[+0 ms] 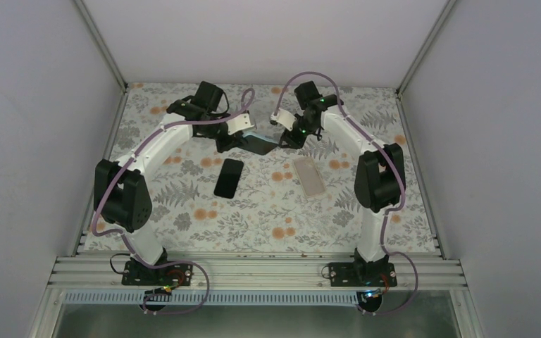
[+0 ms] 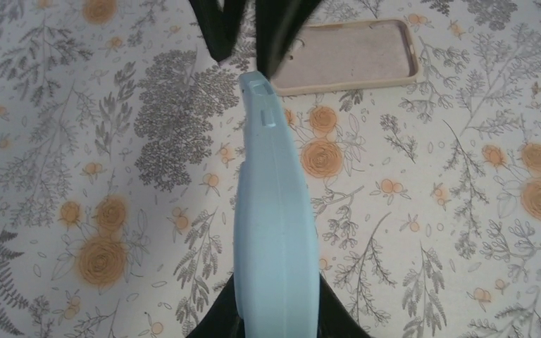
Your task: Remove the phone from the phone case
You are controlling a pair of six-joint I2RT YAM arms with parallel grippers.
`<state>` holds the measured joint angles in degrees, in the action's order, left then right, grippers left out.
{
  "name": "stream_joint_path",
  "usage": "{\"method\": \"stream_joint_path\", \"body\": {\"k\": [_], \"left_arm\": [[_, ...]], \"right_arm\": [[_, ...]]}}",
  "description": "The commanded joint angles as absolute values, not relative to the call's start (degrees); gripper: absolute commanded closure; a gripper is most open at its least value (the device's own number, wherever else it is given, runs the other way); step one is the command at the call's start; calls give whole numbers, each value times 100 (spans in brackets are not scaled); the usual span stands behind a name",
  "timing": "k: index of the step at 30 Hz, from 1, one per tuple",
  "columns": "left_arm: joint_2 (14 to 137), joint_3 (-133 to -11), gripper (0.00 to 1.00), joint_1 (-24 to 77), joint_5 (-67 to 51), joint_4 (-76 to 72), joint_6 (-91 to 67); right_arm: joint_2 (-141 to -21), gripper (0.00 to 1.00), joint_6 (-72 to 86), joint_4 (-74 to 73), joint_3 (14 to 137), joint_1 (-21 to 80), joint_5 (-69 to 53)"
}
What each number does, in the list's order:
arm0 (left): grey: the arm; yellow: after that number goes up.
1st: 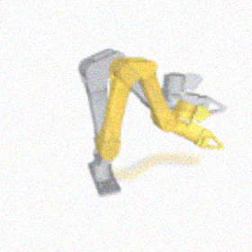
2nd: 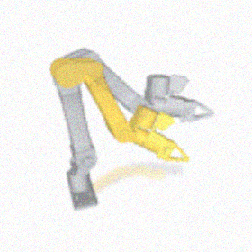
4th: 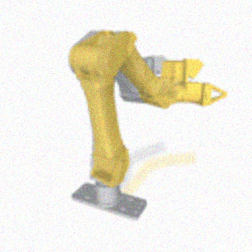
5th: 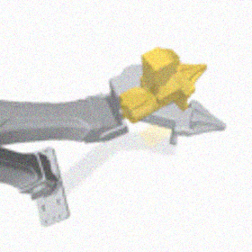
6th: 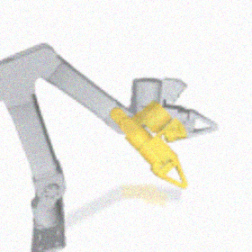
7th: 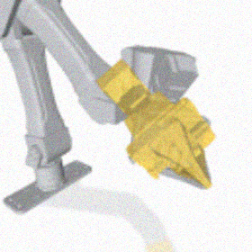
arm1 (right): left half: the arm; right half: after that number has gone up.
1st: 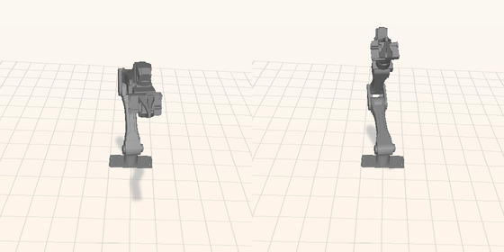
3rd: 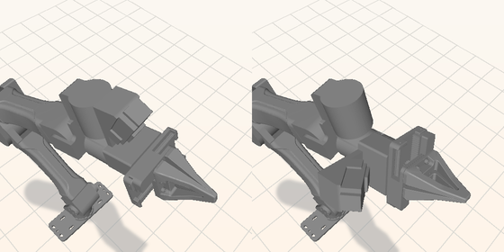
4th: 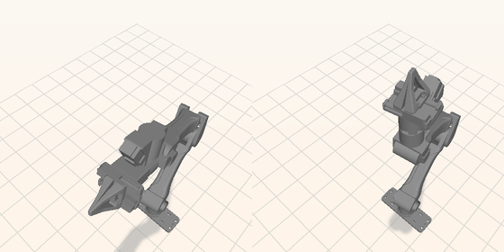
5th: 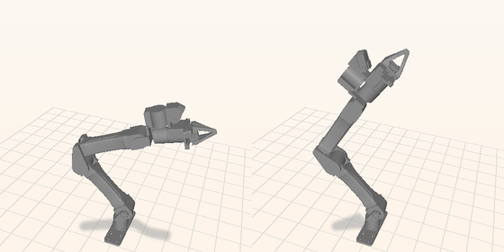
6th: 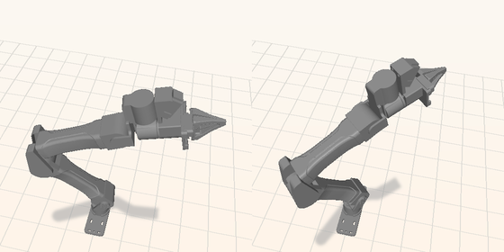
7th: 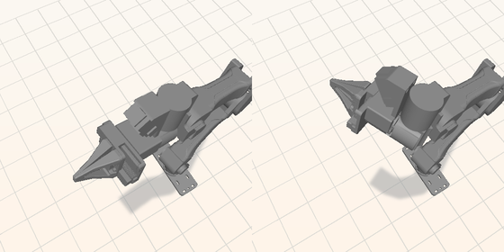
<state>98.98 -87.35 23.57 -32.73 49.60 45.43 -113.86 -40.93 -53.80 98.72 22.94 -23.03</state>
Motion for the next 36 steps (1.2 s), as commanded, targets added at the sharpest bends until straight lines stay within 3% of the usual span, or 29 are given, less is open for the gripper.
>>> {"method": "stream_joint_path", "body": {"k": [1,11,16,22,36], "left_arm": [[9707,-8757,98,2686,-4492,5914,4852],[9716,-8772,98,2778,-4233,5671,4689],[9485,-8507,98,2760,-3737,4966,4395],[9521,-8429,98,2760,-3588,4704,4346],[9544,-8508,98,2763,-3767,4808,4376]], "right_arm": [[-11605,67,-4172,-4456,10199,2024,-1504],[-11737,67,-4286,-4788,10530,1995,-1675],[-10883,63,-4616,-5034,9515,1976,-2043],[-9722,45,-4930,-5178,8270,1984,-2518],[-9756,46,-4561,-4682,7812,2404,-2763]]}}
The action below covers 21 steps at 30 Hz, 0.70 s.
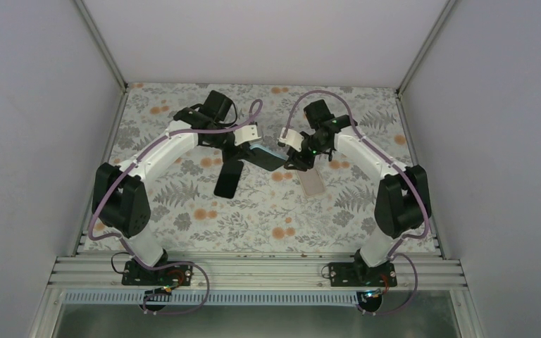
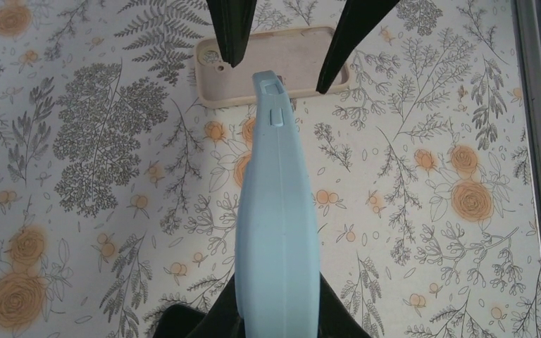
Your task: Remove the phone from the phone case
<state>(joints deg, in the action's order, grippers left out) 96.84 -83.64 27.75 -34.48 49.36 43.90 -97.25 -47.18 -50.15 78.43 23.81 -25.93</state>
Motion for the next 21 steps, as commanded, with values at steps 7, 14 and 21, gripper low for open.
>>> {"method": "stream_joint_path", "body": {"k": [7,14,21], "left_arm": [[9520,-8444,98,2768,-3712,4843,4416],[9502,-8443,98,2768,-3665,4885,4447],[9454,-8409,98,2765,-3577,4891,4465]], "right_arm": [[-9762,46,-4621,-4682,7818,2391,-2635],[-9815,47,-4656,-4679,7900,2325,-2576],[-9847,47,-4692,-4688,7956,2213,-2562]]}}
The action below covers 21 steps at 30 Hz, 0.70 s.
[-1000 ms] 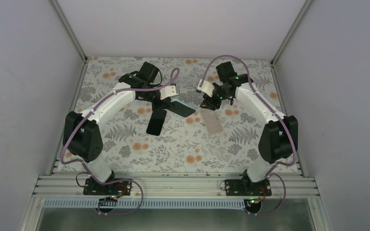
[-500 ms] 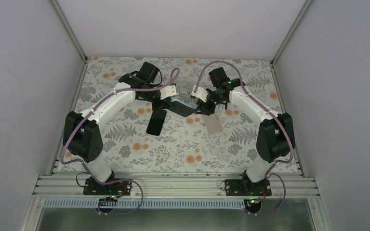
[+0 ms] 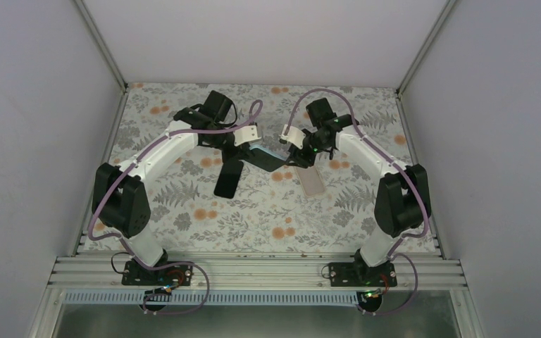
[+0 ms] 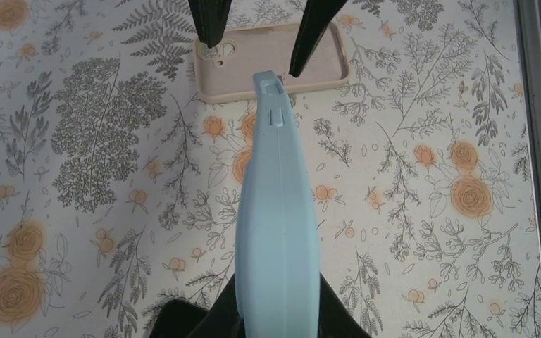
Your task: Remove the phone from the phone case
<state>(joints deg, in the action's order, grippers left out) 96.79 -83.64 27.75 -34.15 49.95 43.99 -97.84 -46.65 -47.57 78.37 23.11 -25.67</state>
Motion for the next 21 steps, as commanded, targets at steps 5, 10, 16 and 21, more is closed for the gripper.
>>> {"method": "stream_joint_path", "body": {"k": [5,10,16,21], "left_arm": [[9418,-8412,98,2768,-3658,4885,4448],[9422,-8421,98,2769,-3716,4926,4457],[9427,-8391,98,2769,-3762,4914,4440],[9431,-8368,98,2784,-3859,4921,4437]], "right_arm": [[-9931,48,-4710,-4659,7933,2171,-2548],[-10044,48,-4688,-4630,7981,2171,-2604],[-10120,49,-4642,-4504,8008,2171,-2573],[-10124,49,-4589,-4395,8051,2171,-2521]]}}
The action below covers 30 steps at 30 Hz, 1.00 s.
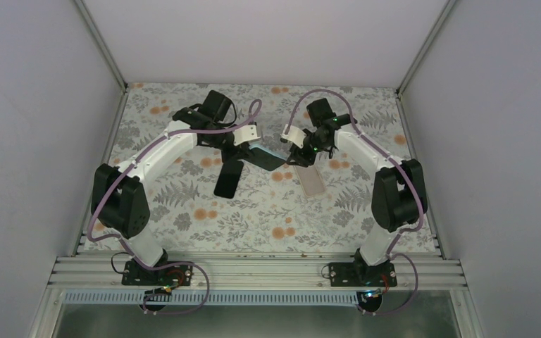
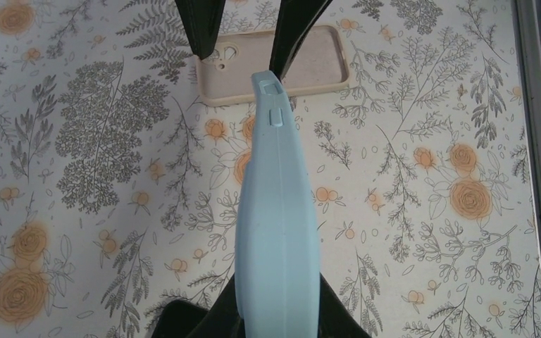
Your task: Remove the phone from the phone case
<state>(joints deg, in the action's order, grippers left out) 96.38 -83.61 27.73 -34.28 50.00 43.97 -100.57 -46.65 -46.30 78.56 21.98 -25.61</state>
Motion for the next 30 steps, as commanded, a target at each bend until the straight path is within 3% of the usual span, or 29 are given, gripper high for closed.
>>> {"method": "stream_joint_path", "body": {"k": [1,12,24,30], "left_arm": [[9431,-8358,98,2792,-3871,4934,4443],[9536,-8465,98,2953,-3972,5096,4483],[9440,-8241,98,2914,-3107,4669,4332],[9560,-8437,98,2918,-3404,4751,4341]], "right_arm": [[-10124,49,-4557,-4337,8060,2171,-2466],[-10442,49,-4662,-4780,8770,2175,-2583],[-9484,49,-4783,-5030,7681,1974,-2548],[-9478,49,-4690,-4959,7596,2200,-2617]]}}
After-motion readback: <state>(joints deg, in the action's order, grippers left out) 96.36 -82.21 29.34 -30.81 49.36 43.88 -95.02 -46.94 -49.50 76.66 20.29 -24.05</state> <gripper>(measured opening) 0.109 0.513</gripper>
